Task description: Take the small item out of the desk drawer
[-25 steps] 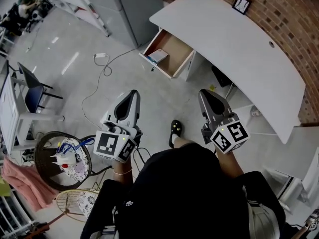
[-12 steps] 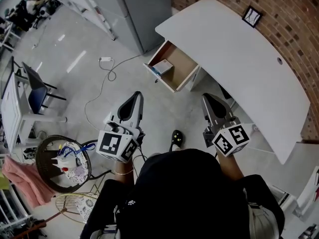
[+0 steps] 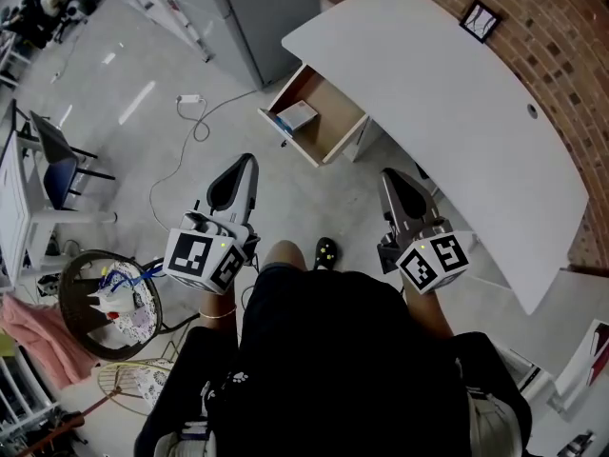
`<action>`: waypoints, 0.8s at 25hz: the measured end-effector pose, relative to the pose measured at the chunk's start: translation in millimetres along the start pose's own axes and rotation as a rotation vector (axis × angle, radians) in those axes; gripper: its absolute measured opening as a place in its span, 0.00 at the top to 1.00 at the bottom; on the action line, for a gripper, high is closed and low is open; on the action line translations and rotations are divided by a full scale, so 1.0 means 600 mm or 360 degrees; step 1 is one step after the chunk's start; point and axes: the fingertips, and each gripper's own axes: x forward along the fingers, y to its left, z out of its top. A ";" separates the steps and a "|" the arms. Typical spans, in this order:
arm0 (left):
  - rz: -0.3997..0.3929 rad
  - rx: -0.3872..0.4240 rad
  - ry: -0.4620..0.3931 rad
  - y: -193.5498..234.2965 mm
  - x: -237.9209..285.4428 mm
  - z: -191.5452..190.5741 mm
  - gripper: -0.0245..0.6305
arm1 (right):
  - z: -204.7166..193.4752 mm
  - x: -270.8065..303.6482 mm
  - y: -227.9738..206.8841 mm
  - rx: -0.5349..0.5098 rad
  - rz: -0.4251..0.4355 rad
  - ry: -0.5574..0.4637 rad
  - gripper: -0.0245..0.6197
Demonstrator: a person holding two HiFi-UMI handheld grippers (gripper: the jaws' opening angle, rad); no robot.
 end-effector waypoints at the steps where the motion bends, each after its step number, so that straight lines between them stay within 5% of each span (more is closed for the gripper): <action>1: -0.0012 0.0001 0.0000 -0.002 0.007 0.002 0.97 | 0.001 -0.005 -0.005 0.0005 -0.0017 -0.0005 0.94; 11: -0.0204 0.0051 0.0044 -0.016 0.098 0.017 0.97 | 0.003 -0.034 -0.067 0.0026 -0.0231 -0.0018 0.94; 20: -0.0334 0.0049 0.0077 0.067 0.159 0.016 0.97 | -0.005 0.031 -0.062 0.0002 -0.0353 -0.0021 0.94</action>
